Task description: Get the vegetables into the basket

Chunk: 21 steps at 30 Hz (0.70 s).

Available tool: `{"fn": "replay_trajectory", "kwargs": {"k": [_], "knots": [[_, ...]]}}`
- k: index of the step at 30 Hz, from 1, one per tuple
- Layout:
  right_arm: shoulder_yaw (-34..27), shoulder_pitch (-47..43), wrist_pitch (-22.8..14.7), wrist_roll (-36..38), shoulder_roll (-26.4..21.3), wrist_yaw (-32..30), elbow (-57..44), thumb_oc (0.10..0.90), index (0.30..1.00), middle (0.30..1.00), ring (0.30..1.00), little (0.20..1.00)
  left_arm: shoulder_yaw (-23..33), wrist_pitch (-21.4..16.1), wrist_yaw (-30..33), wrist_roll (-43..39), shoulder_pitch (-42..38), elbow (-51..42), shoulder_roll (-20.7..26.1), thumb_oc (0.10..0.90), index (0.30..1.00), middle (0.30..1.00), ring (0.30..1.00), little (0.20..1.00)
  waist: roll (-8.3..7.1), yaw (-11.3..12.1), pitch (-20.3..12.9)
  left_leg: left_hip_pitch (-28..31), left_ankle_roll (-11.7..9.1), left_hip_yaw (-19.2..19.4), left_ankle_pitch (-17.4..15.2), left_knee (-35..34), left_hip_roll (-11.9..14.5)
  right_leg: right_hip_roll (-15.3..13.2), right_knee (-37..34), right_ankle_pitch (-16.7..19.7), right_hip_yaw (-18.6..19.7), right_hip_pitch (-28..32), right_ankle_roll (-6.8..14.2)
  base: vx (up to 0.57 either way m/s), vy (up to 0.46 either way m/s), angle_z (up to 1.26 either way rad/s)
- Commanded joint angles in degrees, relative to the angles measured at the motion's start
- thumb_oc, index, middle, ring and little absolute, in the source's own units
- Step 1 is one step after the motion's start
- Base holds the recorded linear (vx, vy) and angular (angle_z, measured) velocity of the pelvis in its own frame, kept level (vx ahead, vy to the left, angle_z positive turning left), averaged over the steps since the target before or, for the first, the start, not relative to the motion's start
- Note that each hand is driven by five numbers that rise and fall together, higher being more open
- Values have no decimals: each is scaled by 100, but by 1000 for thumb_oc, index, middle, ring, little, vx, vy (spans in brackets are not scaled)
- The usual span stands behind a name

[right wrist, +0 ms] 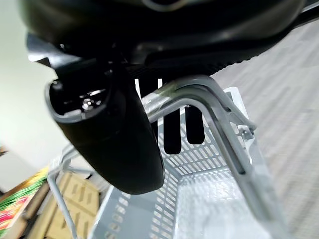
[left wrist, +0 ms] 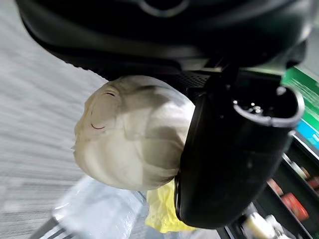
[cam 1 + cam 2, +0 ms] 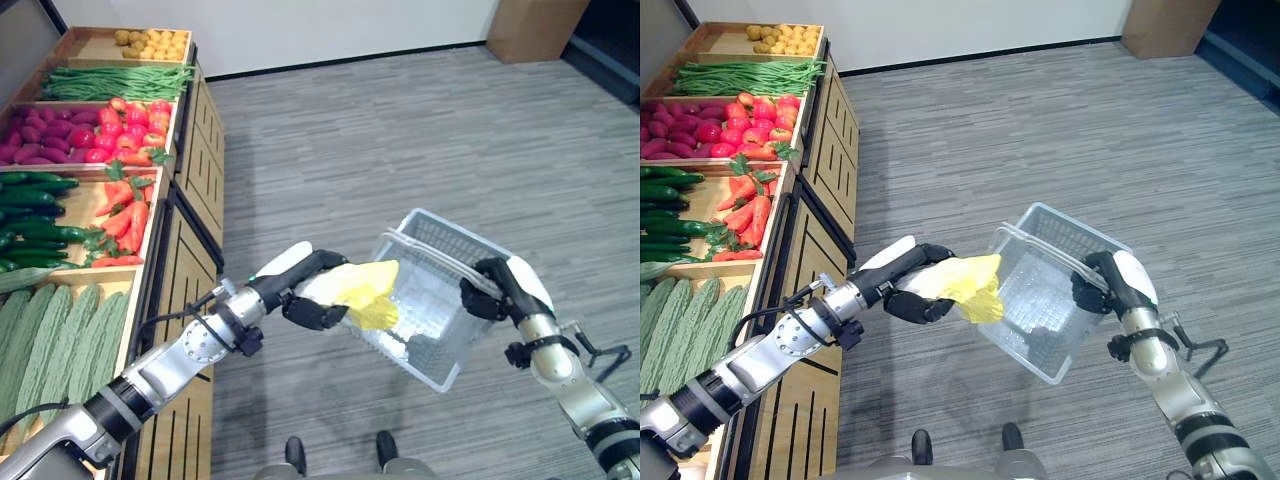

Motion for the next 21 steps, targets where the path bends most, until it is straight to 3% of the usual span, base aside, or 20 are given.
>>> {"fn": "replay_trajectory", "kwargs": {"k": [1,5,14,21], "knots": [[-51,-937,-671,297,-112,-347,-461,400,300,300,300,300,14,-598,354,336,-766,48,-214,400,300,300,300,300,-342,58,-523,105,-242,-46,-322,14,196,-194,19,126,-130,-193,357,0,0,0],[294,-1472,-657,345,66,-405,-415,400,300,300,300,300,-452,-653,342,944,-1209,215,-299,400,300,300,300,300,-322,63,-569,120,-249,-33,-336,14,196,-195,1,122,-150,-165,364,0,0,0],[528,-1810,-807,708,501,-367,-905,400,300,300,300,300,-933,-707,475,2301,-1544,704,-525,400,300,300,300,300,-289,65,-573,170,-251,11,-361,14,215,-185,-4,112,-143,-138,376,0,0,0],[573,-1620,-913,977,591,-120,-1580,400,300,300,300,300,-969,-510,758,3215,-1522,1392,-696,400,300,300,300,300,-302,43,-589,186,-243,52,-385,14,217,-181,-5,99,-117,-133,379,0,0,0]]}}
